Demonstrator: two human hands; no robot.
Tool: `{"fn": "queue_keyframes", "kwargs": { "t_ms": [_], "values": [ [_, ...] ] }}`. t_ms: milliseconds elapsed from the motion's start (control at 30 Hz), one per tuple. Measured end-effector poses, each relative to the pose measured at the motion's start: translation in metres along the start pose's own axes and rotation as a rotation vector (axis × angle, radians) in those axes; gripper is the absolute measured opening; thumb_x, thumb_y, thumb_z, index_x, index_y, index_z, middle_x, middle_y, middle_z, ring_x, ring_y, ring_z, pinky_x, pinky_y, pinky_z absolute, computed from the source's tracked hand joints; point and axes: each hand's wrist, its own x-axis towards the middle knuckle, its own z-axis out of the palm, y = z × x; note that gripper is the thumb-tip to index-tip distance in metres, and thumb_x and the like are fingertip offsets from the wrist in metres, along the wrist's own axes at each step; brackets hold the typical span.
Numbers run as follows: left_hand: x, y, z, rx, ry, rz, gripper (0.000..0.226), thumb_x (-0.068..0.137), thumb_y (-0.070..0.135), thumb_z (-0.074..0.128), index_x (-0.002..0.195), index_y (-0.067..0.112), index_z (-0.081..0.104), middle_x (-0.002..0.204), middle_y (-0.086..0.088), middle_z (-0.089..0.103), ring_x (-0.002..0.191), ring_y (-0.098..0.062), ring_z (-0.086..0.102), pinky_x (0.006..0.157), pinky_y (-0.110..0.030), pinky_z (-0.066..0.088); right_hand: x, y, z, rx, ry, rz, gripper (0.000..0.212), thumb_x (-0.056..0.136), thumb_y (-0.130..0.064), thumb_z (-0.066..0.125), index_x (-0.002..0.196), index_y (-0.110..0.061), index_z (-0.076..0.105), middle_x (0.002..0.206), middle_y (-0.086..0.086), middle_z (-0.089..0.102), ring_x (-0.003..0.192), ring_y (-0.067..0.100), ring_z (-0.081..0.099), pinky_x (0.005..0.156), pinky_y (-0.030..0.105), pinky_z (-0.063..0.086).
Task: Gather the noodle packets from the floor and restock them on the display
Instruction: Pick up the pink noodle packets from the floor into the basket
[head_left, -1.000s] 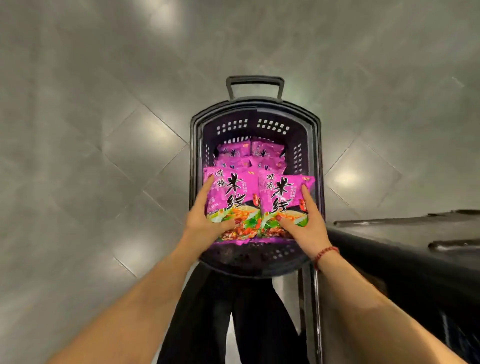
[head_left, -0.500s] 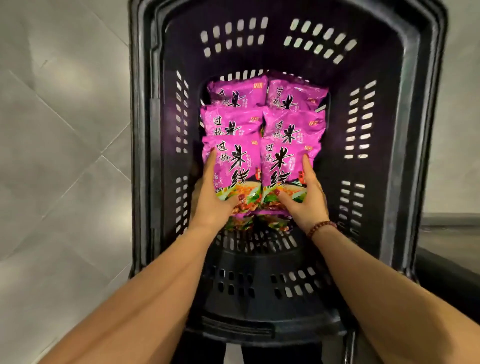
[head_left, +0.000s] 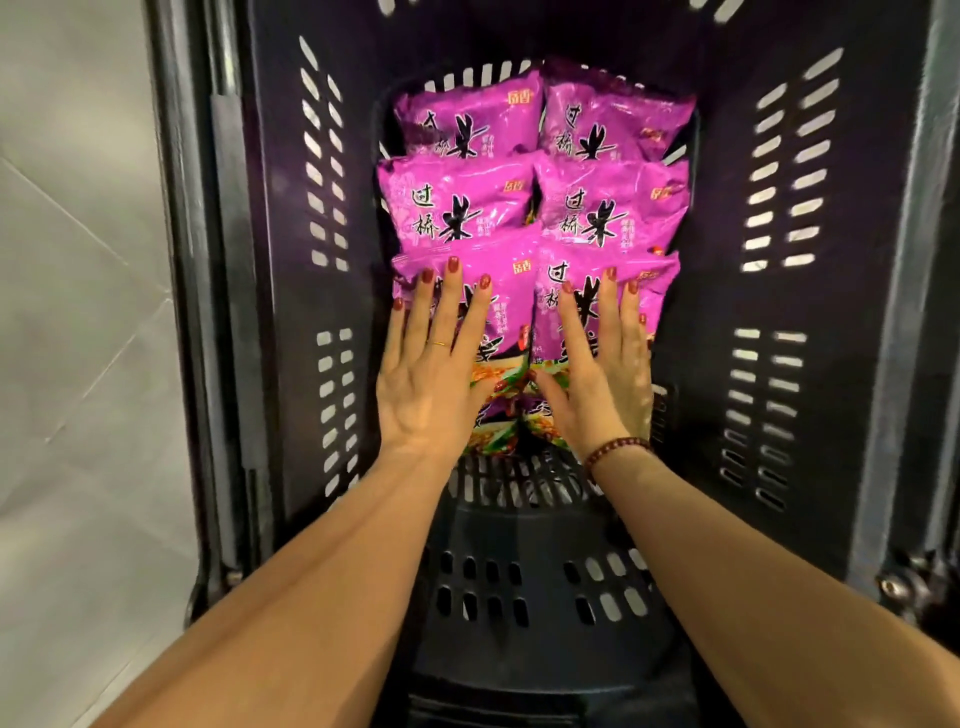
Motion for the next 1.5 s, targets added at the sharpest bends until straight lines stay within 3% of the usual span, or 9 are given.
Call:
{"fn": "queue_keyframes", "kwargs": {
  "t_ms": [100,200,367,533,667,833,1033,1267,1500],
  "values": [
    [0.004,-0.005,0.004,-0.026,-0.109,-0.067,0.1,0.091,0.049,0.06,0.149,0.029,-0.02,0.153,0.001,-0.031,0.139,-0.019,-0.029,0.116,-0.038,-0.014,0.004,-0.001,0.004,-0.02,-0.02,0.022,0.097,0.082,-0.029,0.073,0.152,-0.026,0.007,0.16,0.017,0.004,0.146,0.037,0.001,0.116,0.05,0.012],
    [0.005,-0.005,0.001,-0.022,-0.111,-0.078,0.101,0.091,0.049,0.059,0.15,0.028,-0.019,0.153,0.0,-0.032,0.139,-0.021,-0.03,0.116,-0.039,-0.012,0.008,-0.004,0.0,-0.032,-0.064,0.024,0.095,0.085,-0.028,0.07,0.152,-0.027,0.003,0.16,0.016,0.002,0.147,0.037,0.0,0.117,0.049,0.009],
    [0.004,0.001,-0.034,-0.086,-0.076,-0.075,0.092,0.091,0.041,0.063,0.155,0.026,-0.002,0.162,-0.005,-0.012,0.147,-0.025,-0.017,0.115,-0.038,-0.009,0.01,-0.014,-0.033,0.074,-0.108,0.08,0.082,0.089,-0.029,0.064,0.152,-0.032,0.012,0.162,0.006,0.0,0.148,0.027,-0.004,0.118,0.04,-0.003],
    [-0.022,0.009,-0.098,-0.198,0.041,0.056,0.078,0.08,0.028,0.076,0.148,0.017,0.038,0.156,-0.013,0.03,0.146,-0.035,0.021,0.114,-0.044,0.019,-0.014,-0.034,-0.107,0.119,-0.017,0.091,0.074,0.088,-0.034,0.065,0.15,-0.022,0.026,0.157,0.008,0.023,0.145,0.028,0.021,0.117,0.047,0.023],
    [-0.055,0.011,-0.169,-0.19,0.097,0.13,0.072,0.079,0.035,0.075,0.143,0.019,0.046,0.152,-0.012,0.038,0.144,-0.034,0.028,0.112,-0.046,0.024,-0.053,-0.054,-0.177,0.176,0.035,0.138,0.068,0.084,-0.027,0.069,0.144,-0.016,0.037,0.145,0.009,0.043,0.136,0.028,0.037,0.11,0.046,0.036],
    [-0.104,0.01,-0.261,-0.159,0.082,0.252,0.064,0.076,0.037,0.076,0.133,0.018,0.056,0.141,-0.011,0.052,0.134,-0.035,0.043,0.109,-0.046,0.034,-0.118,-0.083,-0.27,0.315,0.129,0.25,0.059,0.082,-0.024,0.072,0.135,-0.008,0.05,0.133,0.012,0.054,0.124,0.03,0.048,0.106,0.042,0.039],
    [-0.155,0.027,-0.354,-0.175,0.08,0.558,0.054,0.077,0.04,0.062,0.126,0.016,0.061,0.127,-0.008,0.06,0.125,-0.034,0.049,0.1,-0.046,0.045,-0.207,-0.12,-0.357,0.327,0.214,0.379,0.056,0.079,-0.034,0.06,0.13,-0.012,0.055,0.129,0.009,0.057,0.119,0.03,0.053,0.1,0.046,0.045],
    [-0.218,0.078,-0.404,-0.098,-0.037,1.006,0.055,0.077,0.043,0.054,0.122,0.012,0.063,0.12,-0.009,0.061,0.115,-0.034,0.053,0.094,-0.046,0.048,-0.339,-0.158,-0.406,0.295,0.355,0.704,0.051,0.079,-0.035,0.07,0.125,-0.016,0.061,0.13,0.008,0.059,0.118,0.03,0.054,0.099,0.043,0.045],
    [-0.307,0.152,-0.413,0.08,-0.142,1.504,0.056,0.078,0.047,0.051,0.119,0.012,0.064,0.116,-0.008,0.063,0.107,-0.03,0.058,0.083,-0.041,0.054,-0.485,-0.183,-0.405,0.322,0.534,1.097,0.055,0.085,-0.051,0.045,0.127,-0.019,0.058,0.132,0.003,0.056,0.124,0.025,0.048,0.102,0.043,0.041]
  ]
}}
